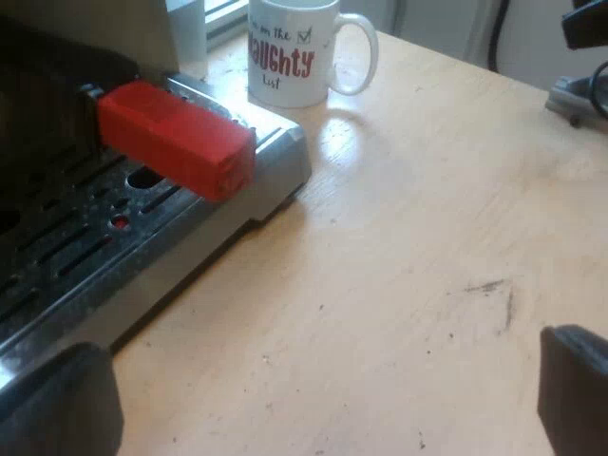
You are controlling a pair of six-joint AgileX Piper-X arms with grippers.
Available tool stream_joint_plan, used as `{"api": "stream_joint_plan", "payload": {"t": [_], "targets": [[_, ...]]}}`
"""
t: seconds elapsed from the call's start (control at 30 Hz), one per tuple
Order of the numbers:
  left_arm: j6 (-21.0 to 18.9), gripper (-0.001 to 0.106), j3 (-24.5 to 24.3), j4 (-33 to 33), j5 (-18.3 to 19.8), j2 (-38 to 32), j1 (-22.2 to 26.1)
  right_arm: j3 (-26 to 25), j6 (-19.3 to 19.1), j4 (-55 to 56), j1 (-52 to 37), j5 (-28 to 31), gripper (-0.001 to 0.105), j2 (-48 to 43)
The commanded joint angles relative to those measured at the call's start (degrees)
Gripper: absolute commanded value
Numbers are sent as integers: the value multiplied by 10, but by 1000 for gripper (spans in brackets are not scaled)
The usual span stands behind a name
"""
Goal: Place mug into machine
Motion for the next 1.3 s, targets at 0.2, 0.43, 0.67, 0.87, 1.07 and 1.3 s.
{"api": "stream_joint_plan", "payload": {"t": [0.2,0.43,0.67,0.87,1.07,1.3], "targets": [[2,91,27,-41,20,2,-3,31,-7,-78,2,-5,79,46],[2,91,26,-45,25,44,-3,78,-7,-186,2,-5,79,83],[2,91,26,-83,51,126,-3,124,0,-297,2,-5,79,146],[38,91,26,-90,51,177,-3,131,0,-396,2,-5,79,220],[41,91,26,-113,51,206,-3,131,0,-513,2,0,79,330],[41,91,26,-113,51,214,-3,131,18,-683,2,30,79,478]]}}
